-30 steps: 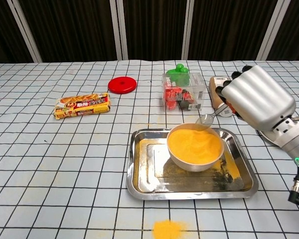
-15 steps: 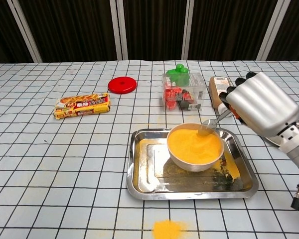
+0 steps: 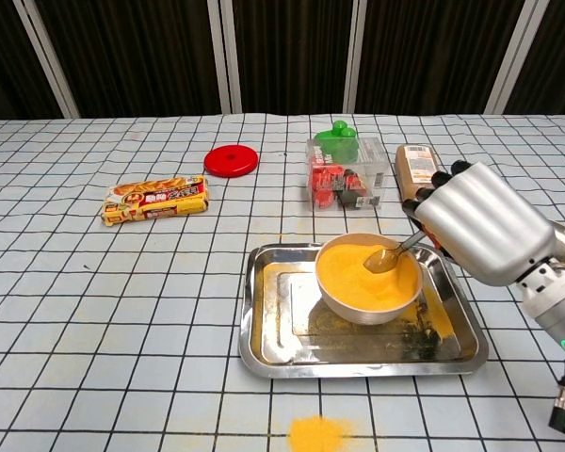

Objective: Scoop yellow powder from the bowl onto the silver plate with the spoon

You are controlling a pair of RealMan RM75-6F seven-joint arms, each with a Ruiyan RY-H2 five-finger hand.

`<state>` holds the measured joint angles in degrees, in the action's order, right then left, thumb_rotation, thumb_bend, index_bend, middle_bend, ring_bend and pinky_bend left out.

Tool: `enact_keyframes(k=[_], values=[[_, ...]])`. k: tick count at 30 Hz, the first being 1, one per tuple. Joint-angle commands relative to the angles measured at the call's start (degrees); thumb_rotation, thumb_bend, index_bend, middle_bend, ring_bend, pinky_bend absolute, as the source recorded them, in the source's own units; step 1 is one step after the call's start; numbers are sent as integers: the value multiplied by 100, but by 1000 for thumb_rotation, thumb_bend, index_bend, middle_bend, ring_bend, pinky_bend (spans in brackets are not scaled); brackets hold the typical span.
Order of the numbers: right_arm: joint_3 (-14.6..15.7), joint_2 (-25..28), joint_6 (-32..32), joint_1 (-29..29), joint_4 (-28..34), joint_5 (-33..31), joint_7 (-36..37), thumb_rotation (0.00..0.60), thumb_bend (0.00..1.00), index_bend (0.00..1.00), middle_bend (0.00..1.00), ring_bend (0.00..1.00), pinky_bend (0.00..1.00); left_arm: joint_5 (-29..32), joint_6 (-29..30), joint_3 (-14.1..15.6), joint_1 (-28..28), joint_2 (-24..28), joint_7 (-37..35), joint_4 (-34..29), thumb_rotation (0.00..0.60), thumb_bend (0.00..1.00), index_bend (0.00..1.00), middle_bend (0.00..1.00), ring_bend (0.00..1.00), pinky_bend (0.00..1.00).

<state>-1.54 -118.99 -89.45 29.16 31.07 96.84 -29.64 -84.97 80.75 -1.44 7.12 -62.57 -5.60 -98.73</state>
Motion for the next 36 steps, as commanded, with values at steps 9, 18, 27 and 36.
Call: enact_keyframes(k=[9,18,27,36], values=[[167,27,-169,-104,201,149,25,600,678,805,595,504,504,0,6,-5,1,0,-3,-2,600,0,0,0,0,0],[54,173,-253,-25,446,153,-84,600,678,805,595,504,504,5,6,-9,3,-2,-8,2,600,0,0,0,0,0],[38,423,-307,-11,887,212,-285,600,677,805,595,504,504,3,2,-9,7,-4,2,3,600,0,0,0,0,0],[-42,486,-224,0,1016,163,-384,600,678,805,595,504,504,-2,27,-13,-1,-7,3,5,600,0,0,0,0,0]])
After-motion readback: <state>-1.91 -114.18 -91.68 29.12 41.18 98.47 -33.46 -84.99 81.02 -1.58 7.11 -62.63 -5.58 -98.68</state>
